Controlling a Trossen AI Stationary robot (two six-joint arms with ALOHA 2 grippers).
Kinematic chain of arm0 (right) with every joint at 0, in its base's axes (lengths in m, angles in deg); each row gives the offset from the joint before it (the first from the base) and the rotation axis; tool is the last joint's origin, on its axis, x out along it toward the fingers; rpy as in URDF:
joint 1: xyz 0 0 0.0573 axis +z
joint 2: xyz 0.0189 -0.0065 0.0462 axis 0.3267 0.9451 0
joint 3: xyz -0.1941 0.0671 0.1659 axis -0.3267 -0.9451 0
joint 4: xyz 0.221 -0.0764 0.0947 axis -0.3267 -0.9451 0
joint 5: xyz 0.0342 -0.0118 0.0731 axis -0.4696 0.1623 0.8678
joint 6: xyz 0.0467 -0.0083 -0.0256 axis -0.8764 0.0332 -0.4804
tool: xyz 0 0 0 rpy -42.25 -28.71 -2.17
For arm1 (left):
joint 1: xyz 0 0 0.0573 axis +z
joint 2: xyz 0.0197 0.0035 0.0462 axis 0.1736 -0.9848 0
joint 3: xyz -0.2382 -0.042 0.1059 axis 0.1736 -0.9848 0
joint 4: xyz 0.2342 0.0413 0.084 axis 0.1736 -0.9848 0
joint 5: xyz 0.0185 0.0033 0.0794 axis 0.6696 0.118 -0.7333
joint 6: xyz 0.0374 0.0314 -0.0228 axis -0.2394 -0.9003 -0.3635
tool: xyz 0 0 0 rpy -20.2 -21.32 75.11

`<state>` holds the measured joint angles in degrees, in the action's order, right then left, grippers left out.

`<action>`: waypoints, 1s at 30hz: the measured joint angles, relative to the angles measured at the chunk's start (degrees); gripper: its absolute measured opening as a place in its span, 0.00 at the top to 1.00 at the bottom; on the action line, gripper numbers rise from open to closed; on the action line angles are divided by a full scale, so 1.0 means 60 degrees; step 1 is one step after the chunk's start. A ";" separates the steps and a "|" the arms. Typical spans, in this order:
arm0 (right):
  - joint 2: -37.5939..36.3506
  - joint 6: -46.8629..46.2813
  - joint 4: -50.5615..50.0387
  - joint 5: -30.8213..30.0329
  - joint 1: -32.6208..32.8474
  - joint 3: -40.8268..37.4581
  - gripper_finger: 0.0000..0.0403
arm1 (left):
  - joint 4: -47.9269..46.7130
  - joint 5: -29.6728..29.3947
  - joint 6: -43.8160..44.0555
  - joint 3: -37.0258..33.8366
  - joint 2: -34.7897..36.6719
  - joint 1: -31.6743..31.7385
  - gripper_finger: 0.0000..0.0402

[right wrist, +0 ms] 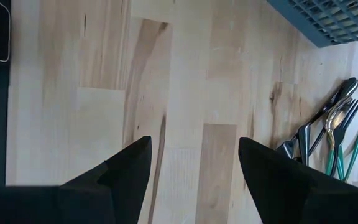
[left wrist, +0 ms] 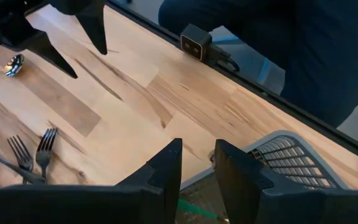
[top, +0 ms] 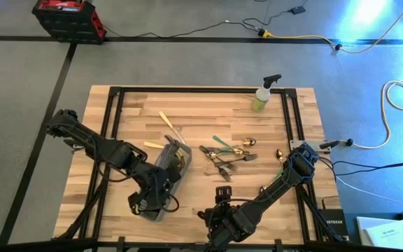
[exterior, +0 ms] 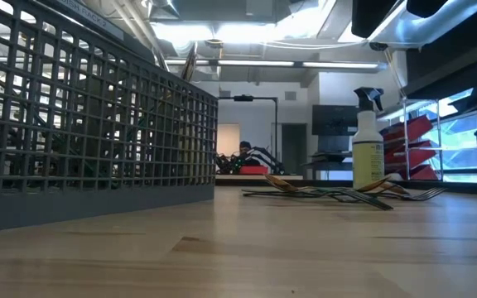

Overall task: Sort silverware
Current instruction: Put the fork into the silverware tray

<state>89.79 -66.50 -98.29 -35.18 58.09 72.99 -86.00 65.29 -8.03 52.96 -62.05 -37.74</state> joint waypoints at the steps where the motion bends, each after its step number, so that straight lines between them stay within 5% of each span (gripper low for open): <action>1: 0.0000 0.0000 0.0000 -0.0003 0.0000 0.0000 0.44 | 0.0011 0.0010 0.0007 0.0003 0.0003 0.0000 0.80; 30: -0.0011 -0.0018 0.0013 -0.0251 0.0000 0.0000 0.44 | 0.0341 0.0586 0.1500 -0.0422 0.0011 -0.0004 0.80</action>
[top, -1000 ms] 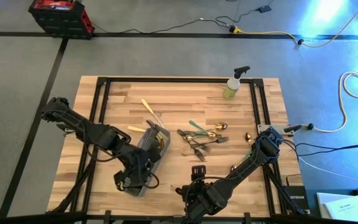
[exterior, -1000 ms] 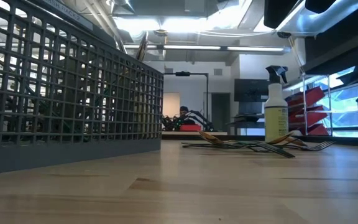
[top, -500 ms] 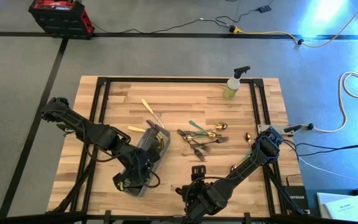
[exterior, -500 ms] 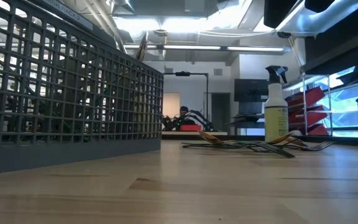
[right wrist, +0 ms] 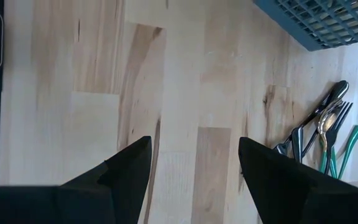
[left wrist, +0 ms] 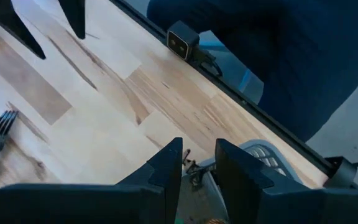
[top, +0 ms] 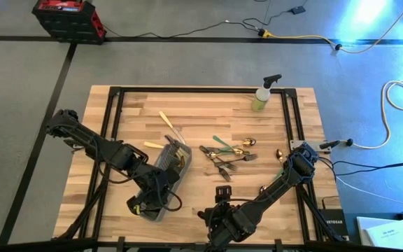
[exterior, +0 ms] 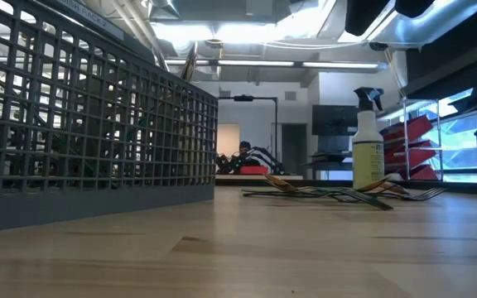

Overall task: Sort silverware
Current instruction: Put the fork into the silverware tray

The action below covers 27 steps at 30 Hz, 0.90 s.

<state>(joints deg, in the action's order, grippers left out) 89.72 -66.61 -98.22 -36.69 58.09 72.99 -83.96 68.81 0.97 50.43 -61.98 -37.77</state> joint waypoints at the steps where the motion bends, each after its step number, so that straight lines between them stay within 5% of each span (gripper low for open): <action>1: 0.0000 0.0000 0.0009 -0.0003 -0.0003 0.0000 0.44 | 0.0063 -0.0119 0.0047 0.0000 0.0000 0.0000 0.80; 9: 0.0000 -0.0011 0.0020 -0.0010 0.0000 0.0004 0.44 | 0.0162 -0.0416 0.0336 -0.0292 -0.0026 -0.0004 0.81; 18: 0.0000 -0.0011 0.0020 -0.0017 0.0000 0.0004 0.44 | 0.0209 -0.0455 0.0421 -0.0495 -0.0030 -0.0007 0.99; 27: 0.0000 -0.0011 0.0020 -0.0017 0.0000 0.0004 0.44 | 0.0154 -0.0411 0.0908 -0.0492 -0.0025 -0.0007 0.99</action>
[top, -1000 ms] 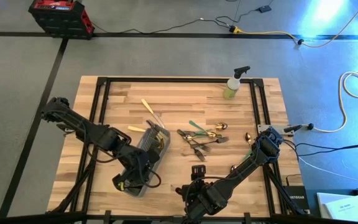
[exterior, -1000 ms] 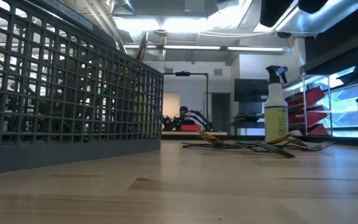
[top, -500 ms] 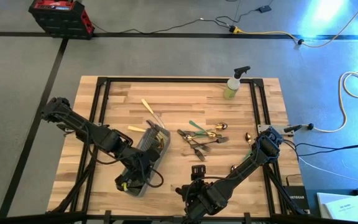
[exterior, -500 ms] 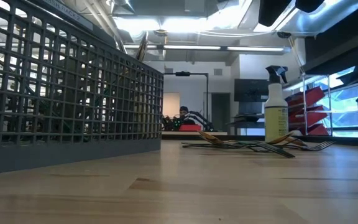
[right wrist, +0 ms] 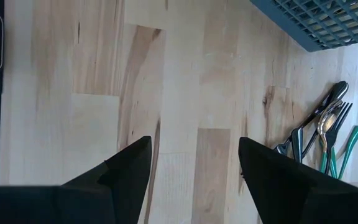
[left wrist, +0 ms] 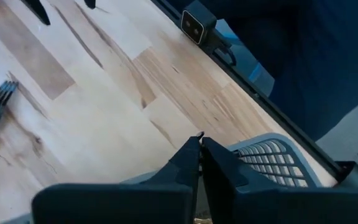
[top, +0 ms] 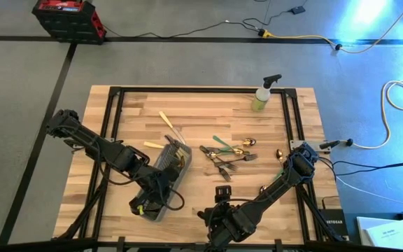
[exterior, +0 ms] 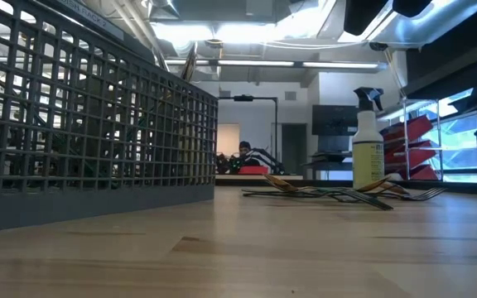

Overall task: Sort silverware
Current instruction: Put the fork into the silverware tray

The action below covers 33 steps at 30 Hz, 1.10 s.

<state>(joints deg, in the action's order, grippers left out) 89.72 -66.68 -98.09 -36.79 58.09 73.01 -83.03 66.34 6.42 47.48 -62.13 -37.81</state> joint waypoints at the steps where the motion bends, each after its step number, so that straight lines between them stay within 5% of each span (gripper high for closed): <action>1: 0.0000 0.0000 0.0000 0.0000 0.0000 0.0000 0.44 | -0.0010 0.0000 0.0178 -0.0004 0.0003 0.0000 0.99; 22: 0.0000 0.0011 -0.0004 0.0005 0.0000 0.0004 0.44 | -0.1192 0.0025 0.2474 0.0463 0.0628 -0.0346 0.99; 33: -0.0004 0.0011 -0.0004 0.0095 0.0000 0.0004 0.44 | -0.1209 0.0036 0.4830 0.0466 0.0881 -0.0935 0.99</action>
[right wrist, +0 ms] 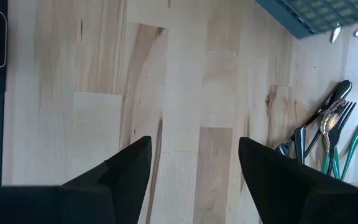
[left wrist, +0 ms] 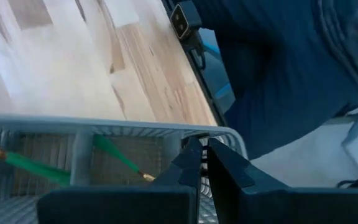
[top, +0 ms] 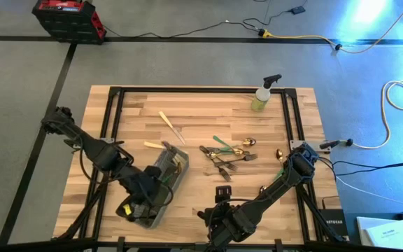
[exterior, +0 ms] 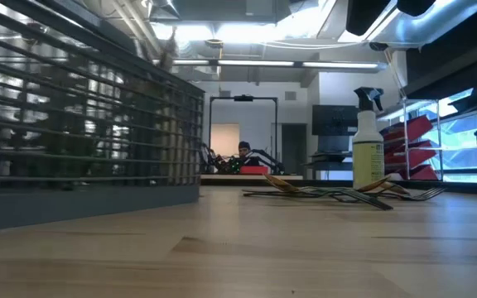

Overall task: Sort silverware
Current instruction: Put the fork into the silverware tray

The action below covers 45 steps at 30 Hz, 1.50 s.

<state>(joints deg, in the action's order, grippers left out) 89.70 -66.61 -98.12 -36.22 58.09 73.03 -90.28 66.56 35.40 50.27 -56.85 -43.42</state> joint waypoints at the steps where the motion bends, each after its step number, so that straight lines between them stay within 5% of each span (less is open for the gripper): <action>1: 0.0002 -0.0004 0.0000 0.0000 0.0000 0.0000 0.44 | 0.0003 0.0021 0.0276 0.0000 0.0000 -0.0008 0.99; 7: 0.0000 -0.0007 0.0000 0.0000 0.0000 0.0000 0.44 | -0.0050 0.0046 0.2019 0.0004 0.0000 -0.0005 0.99; 15: 0.0000 0.0145 0.0486 -0.0502 -0.0006 0.0000 0.44 | -0.0084 0.0041 0.1531 0.0015 0.0000 -0.0005 0.99; 24: 0.0000 0.3507 0.6000 -0.3158 -0.0318 0.0000 0.44 | -0.0087 0.0033 0.1837 0.0015 0.0004 -0.0005 0.99; 30: 0.0036 0.1844 0.9460 -0.2009 -0.1185 0.0004 0.44 | -0.0127 0.0018 0.2072 0.0015 0.0004 -0.0008 0.99; 35: 0.0188 0.0146 0.9564 -0.0370 -0.1545 0.0010 0.45 | -0.0131 -0.0057 0.2294 0.0015 0.0004 -0.0031 0.99; 45: 0.0719 -0.1340 1.0066 -0.1323 -0.1392 0.0011 0.58 | -0.0034 -0.1079 0.3492 0.0015 0.0004 0.0161 0.99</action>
<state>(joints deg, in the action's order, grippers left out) 94.01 -74.65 -37.72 -44.16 49.74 73.10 -90.49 60.09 56.35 50.36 -56.82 -42.45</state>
